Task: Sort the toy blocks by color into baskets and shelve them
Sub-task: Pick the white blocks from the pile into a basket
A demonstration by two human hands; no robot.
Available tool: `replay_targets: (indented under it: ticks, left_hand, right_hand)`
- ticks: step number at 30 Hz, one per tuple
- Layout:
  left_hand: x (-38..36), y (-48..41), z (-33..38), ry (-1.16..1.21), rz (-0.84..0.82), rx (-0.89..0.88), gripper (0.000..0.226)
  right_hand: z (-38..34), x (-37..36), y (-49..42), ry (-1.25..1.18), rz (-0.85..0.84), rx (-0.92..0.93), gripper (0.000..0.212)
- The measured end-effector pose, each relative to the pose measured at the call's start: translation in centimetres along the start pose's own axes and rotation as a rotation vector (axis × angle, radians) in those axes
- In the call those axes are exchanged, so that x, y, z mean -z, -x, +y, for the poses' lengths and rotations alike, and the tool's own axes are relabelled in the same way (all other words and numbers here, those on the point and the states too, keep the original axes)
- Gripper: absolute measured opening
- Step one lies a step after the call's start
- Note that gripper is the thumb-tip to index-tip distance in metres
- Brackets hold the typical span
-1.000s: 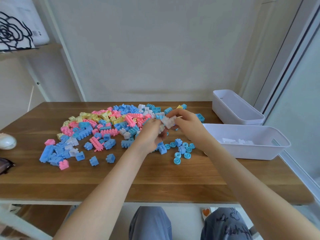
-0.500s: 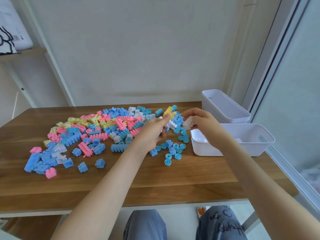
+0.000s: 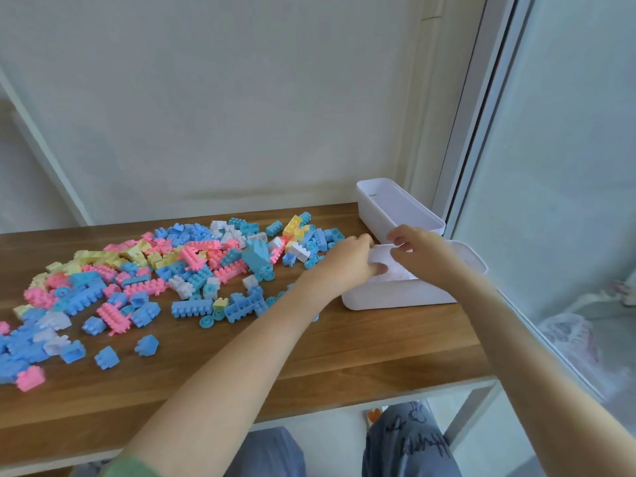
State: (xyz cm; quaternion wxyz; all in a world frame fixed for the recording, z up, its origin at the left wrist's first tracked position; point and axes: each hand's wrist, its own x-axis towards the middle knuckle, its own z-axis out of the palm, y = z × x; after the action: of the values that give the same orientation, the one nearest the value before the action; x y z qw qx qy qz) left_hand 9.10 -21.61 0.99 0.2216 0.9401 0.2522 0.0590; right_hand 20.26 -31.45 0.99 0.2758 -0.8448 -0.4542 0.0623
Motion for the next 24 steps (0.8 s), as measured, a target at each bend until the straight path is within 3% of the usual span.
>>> replay_targets:
  ticks: [6,9,14,19,21,24]
  left_hand:
    - [0.8,2.4,-3.3,0.041,0.307,0.026,0.026]
    - [1.9,3.9,-6.1,0.189,0.286,0.156,0.025]
    - [2.9,6.2,-11.4,0.026,0.363,0.288,0.034]
    - [3.8,8.6,-15.4,-0.196,0.351,0.376,0.055]
    - [4.3,9.7,-16.6,-0.202,0.421,0.411,0.058]
    - [4.6,10.6,-18.0,-0.181,0.432,0.441,0.057]
  right_hand:
    - [-4.8,-3.3,-0.9,-0.08,0.119,0.33,0.031]
    - [-8.1,-6.2,-2.0,-0.15,0.107,0.388,0.036]
    - [-12.3,-11.3,-4.4,-0.185,-0.049,0.266,0.049]
    - [-12.6,-15.1,-5.6,0.022,-0.083,0.004,0.057]
    - [-12.1,-16.0,-5.4,0.069,-0.101,-0.003,0.061]
    - [-11.4,-16.0,-5.4,0.05,-0.114,0.018,0.052]
